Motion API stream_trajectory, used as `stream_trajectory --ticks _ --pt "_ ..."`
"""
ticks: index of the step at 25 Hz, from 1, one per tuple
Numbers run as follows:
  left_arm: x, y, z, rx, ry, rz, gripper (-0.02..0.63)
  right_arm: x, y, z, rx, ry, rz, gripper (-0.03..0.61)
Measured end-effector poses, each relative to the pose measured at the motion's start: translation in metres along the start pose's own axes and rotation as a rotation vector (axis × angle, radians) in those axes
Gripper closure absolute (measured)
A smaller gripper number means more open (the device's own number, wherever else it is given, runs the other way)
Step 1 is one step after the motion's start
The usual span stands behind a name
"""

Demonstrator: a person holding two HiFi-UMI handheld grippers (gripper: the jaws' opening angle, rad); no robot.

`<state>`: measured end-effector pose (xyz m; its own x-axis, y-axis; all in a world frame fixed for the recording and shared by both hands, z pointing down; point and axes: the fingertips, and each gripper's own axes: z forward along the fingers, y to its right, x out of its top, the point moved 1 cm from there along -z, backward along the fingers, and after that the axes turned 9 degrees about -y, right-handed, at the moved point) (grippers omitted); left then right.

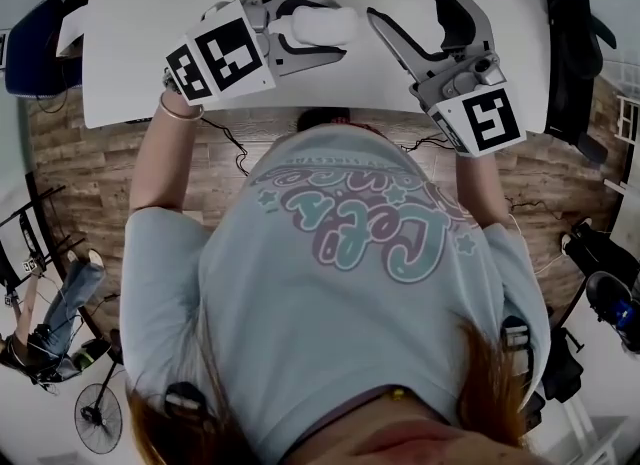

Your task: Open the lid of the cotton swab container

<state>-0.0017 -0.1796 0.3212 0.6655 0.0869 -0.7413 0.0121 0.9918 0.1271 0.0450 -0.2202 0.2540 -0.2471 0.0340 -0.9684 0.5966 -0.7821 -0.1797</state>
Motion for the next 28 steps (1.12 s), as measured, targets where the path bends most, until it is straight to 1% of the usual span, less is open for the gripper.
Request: stream_trajectory --ticks 2,4,6,8,10,12,14,19,24,28 --pt "0.000 0.000 0.001 0.000 -0.002 0.004 0.413 0.016 -0.009 0.000 0.063 0.026 -0.051 0.276" --pt "-0.002 0.000 0.001 -0.001 -0.001 0.008 0.413 0.026 -0.027 0.003 0.171 0.034 -0.115 0.276" --pt "-0.003 0.000 0.001 -0.005 0.004 0.011 0.413 0.027 -0.049 0.006 0.298 0.009 -0.187 0.276" --pt "-0.004 0.001 0.001 -0.008 0.005 0.015 0.413 0.023 -0.067 0.008 0.398 -0.031 -0.245 0.278" --pt "-0.001 0.001 0.002 -0.007 0.001 0.022 0.413 0.016 -0.081 0.007 0.482 -0.072 -0.294 0.278" --pt "0.003 0.002 0.003 -0.008 -0.002 0.026 0.413 0.011 -0.089 0.006 0.541 -0.100 -0.339 0.278" --pt "0.005 0.002 0.003 -0.009 -0.001 0.031 0.413 0.010 -0.091 0.008 0.562 -0.110 -0.356 0.279" --pt "0.004 0.002 0.002 0.001 -0.008 0.040 0.413 0.011 -0.089 0.016 0.576 -0.118 -0.358 0.302" --pt "0.005 0.007 0.002 0.005 -0.008 0.038 0.413 0.004 -0.090 0.017 0.607 -0.180 -0.391 0.305" --pt "0.010 0.011 0.004 0.005 -0.010 0.044 0.413 -0.001 -0.090 0.018 0.614 -0.211 -0.408 0.336"
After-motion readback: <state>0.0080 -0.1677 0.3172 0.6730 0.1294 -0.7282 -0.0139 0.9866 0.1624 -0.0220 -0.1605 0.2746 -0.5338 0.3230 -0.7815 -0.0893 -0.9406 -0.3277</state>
